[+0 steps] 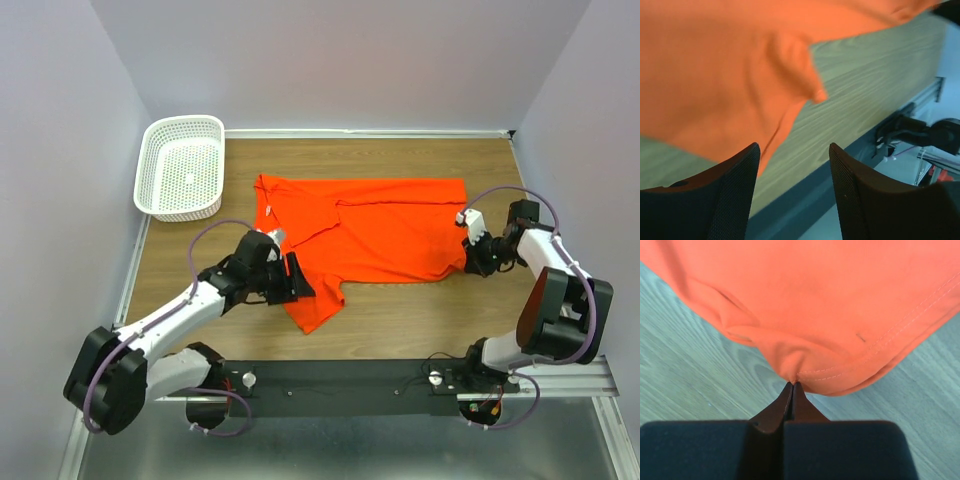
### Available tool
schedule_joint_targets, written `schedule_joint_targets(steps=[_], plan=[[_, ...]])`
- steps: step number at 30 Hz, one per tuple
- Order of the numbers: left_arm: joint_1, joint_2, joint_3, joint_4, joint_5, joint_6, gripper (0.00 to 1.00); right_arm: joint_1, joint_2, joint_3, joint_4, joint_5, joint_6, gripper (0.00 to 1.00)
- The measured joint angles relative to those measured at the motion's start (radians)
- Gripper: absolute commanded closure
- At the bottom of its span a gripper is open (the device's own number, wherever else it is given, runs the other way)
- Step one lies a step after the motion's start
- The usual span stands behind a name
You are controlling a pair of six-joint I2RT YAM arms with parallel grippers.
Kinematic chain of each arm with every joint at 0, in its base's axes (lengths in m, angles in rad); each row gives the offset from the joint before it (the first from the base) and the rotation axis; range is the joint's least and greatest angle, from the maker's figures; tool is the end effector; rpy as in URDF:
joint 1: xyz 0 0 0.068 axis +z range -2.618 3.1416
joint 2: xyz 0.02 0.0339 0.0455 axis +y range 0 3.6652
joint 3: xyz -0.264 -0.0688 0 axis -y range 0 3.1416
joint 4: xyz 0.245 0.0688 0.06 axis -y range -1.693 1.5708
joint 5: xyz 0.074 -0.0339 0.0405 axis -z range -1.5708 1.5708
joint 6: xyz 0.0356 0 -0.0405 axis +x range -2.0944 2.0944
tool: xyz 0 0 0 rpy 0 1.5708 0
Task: Fold and stack the t-shirts
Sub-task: Fold the tshirt
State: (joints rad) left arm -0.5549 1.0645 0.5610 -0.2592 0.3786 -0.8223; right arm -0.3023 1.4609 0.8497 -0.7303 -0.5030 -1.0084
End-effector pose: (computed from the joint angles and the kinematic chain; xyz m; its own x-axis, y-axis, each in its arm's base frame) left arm 0.1741 -0.1234 0.2047 -0.9247 -0.2278 -0.3049 0.0575 0.7084 -0.7035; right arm 0.2438 -0.0581 0.1820 -0.6279 -0.5806 -0.5183 -0.7032 0.7087 0.0580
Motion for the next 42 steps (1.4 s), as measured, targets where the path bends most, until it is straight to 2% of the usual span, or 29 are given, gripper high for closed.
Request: schedule_joint_targets(steps=[5,10,14,17,26,29,30,33,34,42], plan=[[-0.085,0.021,-0.019,-0.182,-0.071,-0.158,0.34,0.000,-0.034,-0.006,0.005,-0.045,0.004,0.99],[-0.134,0.010,-0.019,-0.266,-0.096,-0.264,0.37,0.000,-0.047,-0.029,0.009,-0.071,0.006,0.99],[-0.160,0.032,-0.019,-0.266,-0.103,-0.316,0.39,0.000,-0.047,-0.038,0.012,-0.082,0.006,0.99],[-0.192,0.117,-0.019,-0.249,-0.106,-0.340,0.39,0.000,-0.047,-0.039,0.016,-0.090,0.006,0.99],[-0.213,0.239,0.010,-0.211,-0.132,-0.360,0.46,0.000,-0.051,-0.041,0.024,-0.091,0.006,0.99],[-0.213,0.264,0.024,-0.190,-0.146,-0.358,0.63,0.000,-0.063,-0.048,0.026,-0.090,0.006,0.99],[-0.213,0.273,0.029,-0.184,-0.153,-0.356,0.79,0.000,-0.065,-0.049,0.026,-0.090,0.006,1.00],[-0.213,0.288,0.032,-0.164,-0.166,-0.346,0.97,0.000,-0.073,-0.051,0.026,-0.090,0.006,1.00],[-0.213,0.290,0.032,-0.158,-0.166,-0.345,1.00,0.000,-0.077,-0.051,0.026,-0.090,0.006,0.99],[-0.213,0.258,0.037,-0.148,-0.167,-0.311,1.00,0.000,-0.119,-0.052,0.026,-0.066,0.008,0.99]])
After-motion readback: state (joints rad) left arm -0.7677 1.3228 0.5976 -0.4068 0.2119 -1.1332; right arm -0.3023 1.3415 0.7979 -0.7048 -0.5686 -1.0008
